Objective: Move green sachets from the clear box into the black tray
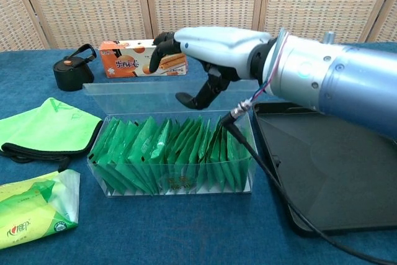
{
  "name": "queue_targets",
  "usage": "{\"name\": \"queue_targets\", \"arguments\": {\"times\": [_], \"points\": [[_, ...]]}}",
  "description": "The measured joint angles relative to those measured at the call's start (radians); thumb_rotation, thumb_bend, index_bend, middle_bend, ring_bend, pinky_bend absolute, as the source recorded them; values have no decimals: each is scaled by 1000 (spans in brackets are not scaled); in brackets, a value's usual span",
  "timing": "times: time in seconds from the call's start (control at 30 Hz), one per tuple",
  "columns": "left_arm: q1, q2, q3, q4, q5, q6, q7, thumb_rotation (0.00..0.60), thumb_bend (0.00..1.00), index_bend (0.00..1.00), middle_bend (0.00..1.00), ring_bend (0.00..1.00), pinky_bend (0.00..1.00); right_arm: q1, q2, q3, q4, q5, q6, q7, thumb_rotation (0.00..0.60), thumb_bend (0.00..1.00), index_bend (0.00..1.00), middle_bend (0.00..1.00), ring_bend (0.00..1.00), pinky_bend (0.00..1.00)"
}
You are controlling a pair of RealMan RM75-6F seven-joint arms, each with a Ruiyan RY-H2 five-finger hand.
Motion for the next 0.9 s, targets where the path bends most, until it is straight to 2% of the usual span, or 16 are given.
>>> {"name": "queue_targets", "arguments": {"times": [0.33, 0.53, 0.63, 0.7, 0.73, 0.8, 0.83, 0.9], "points": [[-9, 5, -9, 6, -27, -24, -20, 600, 130, 0, 0, 0, 0, 75, 18, 97, 79, 189, 30, -73, 600, 641, 257, 0, 0, 0], [-18, 7, -9, 9, -32, -41, -28, 600, 131, 0, 0, 0, 0, 118, 34, 102, 90, 355, 47, -182, 600, 641, 257, 0, 0, 0], [-20, 9, -7, 8, -32, -47, -32, 600, 130, 0, 0, 0, 0, 147, 42, 94, 94, 422, 65, -248, 600, 629, 203, 0, 0, 0], [-20, 11, -6, 8, -31, -47, -35, 600, 130, 0, 0, 0, 0, 153, 45, 88, 93, 429, 74, -254, 600, 523, 120, 0, 0, 0], [-20, 11, -6, 8, -30, -47, -38, 600, 130, 0, 0, 0, 0, 154, 48, 83, 91, 420, 78, -248, 600, 369, 69, 0, 0, 0], [-21, 13, -5, 9, -28, -48, -45, 600, 131, 0, 0, 0, 0, 153, 55, 71, 85, 391, 80, -238, 600, 198, 28, 0, 0, 0], [-21, 14, -4, 9, -27, -49, -50, 600, 131, 0, 0, 0, 0, 151, 63, 61, 78, 365, 78, -229, 600, 143, 18, 0, 0, 0], [-21, 17, -2, 9, -24, -50, -59, 600, 131, 0, 0, 0, 0, 146, 77, 45, 65, 318, 65, -204, 600, 137, 64, 0, 0, 0]]}}
